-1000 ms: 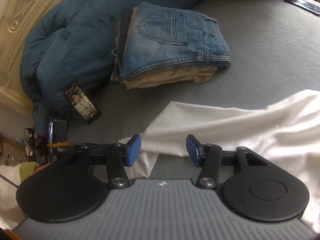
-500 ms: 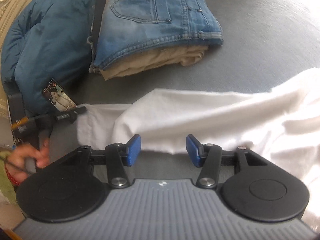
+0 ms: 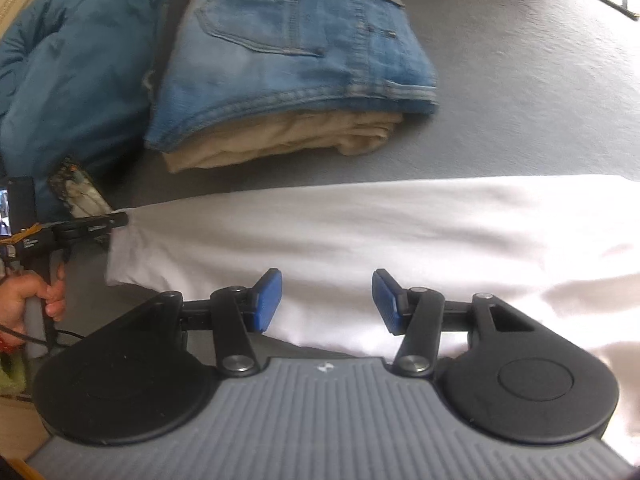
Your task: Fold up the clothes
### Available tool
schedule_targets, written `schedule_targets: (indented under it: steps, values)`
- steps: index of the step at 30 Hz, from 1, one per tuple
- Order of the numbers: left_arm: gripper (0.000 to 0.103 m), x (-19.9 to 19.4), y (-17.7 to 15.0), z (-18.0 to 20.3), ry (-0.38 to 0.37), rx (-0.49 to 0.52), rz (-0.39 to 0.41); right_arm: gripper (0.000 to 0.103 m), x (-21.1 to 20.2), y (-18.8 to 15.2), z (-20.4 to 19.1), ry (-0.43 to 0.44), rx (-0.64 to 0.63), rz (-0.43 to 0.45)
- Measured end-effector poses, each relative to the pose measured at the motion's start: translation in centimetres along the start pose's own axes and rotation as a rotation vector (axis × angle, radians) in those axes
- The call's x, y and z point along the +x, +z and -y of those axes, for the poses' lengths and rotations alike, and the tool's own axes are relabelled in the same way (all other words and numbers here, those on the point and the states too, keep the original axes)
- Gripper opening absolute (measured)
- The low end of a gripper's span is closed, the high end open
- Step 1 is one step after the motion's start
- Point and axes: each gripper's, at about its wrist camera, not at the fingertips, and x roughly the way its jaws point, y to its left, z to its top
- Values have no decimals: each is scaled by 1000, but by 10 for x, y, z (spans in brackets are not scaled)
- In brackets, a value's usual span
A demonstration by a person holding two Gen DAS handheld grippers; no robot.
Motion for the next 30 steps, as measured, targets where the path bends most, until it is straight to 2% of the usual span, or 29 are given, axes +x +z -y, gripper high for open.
schedule_targets:
  steps: [4, 8, 12, 14, 16, 17, 19, 23, 26, 30]
  values:
    - [4, 4, -2, 2, 34, 10, -11, 49, -2, -2, 21, -81, 39, 26]
    - [5, 8, -4, 0, 101, 20, -27, 48, 8, 6, 51, -170, 104, 78]
    - [22, 6, -7, -3, 132, 18, -71, 48, 42, 9, 81, -205, 205, 70]
    - [27, -3, -11, -2, 132, 35, -76, 49, 37, 8, 86, -175, 245, 100]
    - [39, -22, -17, 5, 120, 84, -54, 48, 19, 5, 92, -140, 281, 155]
    - [40, -33, -23, 11, 98, 115, -50, 48, 4, 2, 96, -122, 298, 197]
    - [40, -56, -35, 27, 27, 187, -53, 48, -29, -8, 121, -167, 362, 271]
    - [40, -96, -55, 92, -198, 325, -22, 49, -88, -32, 187, -303, 515, 402]
    - [39, -108, -55, 166, -386, 379, 76, 49, -105, -41, 250, -397, 629, 428]
    - [38, -113, -20, 278, -617, 429, 211, 49, -93, -50, 306, -316, 838, 373]
